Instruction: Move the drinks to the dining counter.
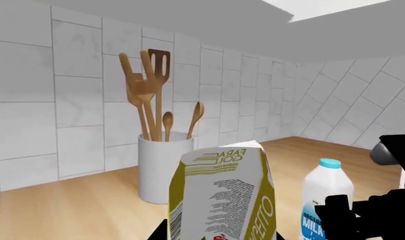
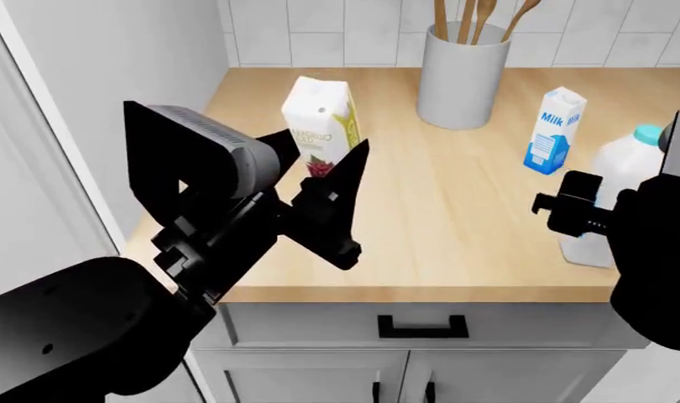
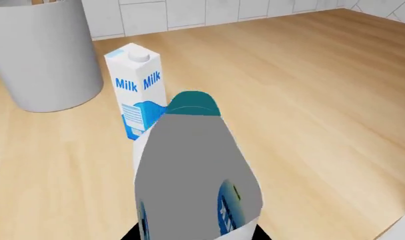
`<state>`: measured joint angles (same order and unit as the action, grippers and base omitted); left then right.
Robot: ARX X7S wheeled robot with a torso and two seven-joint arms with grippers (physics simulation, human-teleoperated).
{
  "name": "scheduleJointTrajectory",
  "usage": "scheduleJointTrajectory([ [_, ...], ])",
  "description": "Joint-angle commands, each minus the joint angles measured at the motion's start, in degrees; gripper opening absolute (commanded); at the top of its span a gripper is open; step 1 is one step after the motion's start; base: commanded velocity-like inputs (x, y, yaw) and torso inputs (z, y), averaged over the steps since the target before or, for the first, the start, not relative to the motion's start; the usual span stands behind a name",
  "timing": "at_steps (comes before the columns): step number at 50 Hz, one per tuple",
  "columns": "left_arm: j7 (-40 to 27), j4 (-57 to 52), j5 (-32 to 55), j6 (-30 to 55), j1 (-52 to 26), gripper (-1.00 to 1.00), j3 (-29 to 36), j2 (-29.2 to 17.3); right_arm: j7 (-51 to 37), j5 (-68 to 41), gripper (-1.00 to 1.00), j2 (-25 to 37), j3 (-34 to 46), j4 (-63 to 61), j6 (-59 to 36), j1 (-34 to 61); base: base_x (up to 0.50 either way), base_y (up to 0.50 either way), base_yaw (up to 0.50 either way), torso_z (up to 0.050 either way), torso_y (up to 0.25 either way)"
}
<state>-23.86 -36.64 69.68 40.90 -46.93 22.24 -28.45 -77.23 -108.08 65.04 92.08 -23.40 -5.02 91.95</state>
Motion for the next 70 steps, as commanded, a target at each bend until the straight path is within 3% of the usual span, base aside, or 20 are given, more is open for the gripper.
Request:
scheduleJointTrajectory([
  [1,-0.28,-0.34,0.0,-0.94,0.42,-1.0,-0.77,-0.22,2.69,0.75,-1.0,-1.26,0.31,0.97,-0.6,-1.07,0.0,0.0,0.0,0.0,0.0],
  [17,-0.9,-0.76,0.49,-1.16,0.52,-1.0,-0.95,-0.59,8.97,8.02,-1.0,1.62,-3.23,-8.03,4.98,-0.58,0.0,0.0,0.0,0.0,0.0],
  [19,-1.76,-1.94,1.4,-1.19,0.51,-1.0,-1.38,-0.77,14.64,12.19,-1.0,2.56,-4.54,-12.02,8.73,-1.25,0.0,0.0,0.0,0.0,0.005],
  [22,-1.77,-2.48,1.59,-0.75,0.24,-1.0,-1.01,-1.01,9.38,13.04,-1.0,1.36,-3.58,-13.52,0.38,2.67,0.0,0.0,0.0,0.005,0.0],
  [31,-1.83,-2.45,1.89,-0.92,0.13,-1.0,-1.32,-1.46,7.48,16.68,-1.0,0.28,-4.39,-14.85,0.87,3.2,0.0,0.0,0.0,0.0,0.002],
  [43,-2.44,-2.89,2.68,-1.37,-0.12,-1.0,-2.02,-1.83,7.58,16.59,-1.0,-0.78,-5.03,-15.11,0.67,3.69,-0.48,0.02,0.0,0.0,0.001],
  [51,-6.81,-8.97,-1.44,-1.25,-1.58,-1.0,-3.67,-4.31,7.22,16.95,-1.0,-1.42,-5.34,-17.54,-0.78,4.79,-0.5,0.04,0.0,0.001,0.0],
  [58,-11.76,-11.84,6.94,-2.08,-1.93,-1.0,-9.29,-8.92,5.63,16.17,-1.0,-3.83,-5.8,-18.56,-3.13,6.97,-0.5,0.16,0.0,0.001,0.0],
  [70,-13.41,-12.84,9.93,-3.9,-0.57,-1.0,-15.75,-15.69,5.44,16.51,-1.0,-6.2,-6.13,-17.72,-4.75,8.22,-0.42,0.41,0.0,0.001,0.0],
])
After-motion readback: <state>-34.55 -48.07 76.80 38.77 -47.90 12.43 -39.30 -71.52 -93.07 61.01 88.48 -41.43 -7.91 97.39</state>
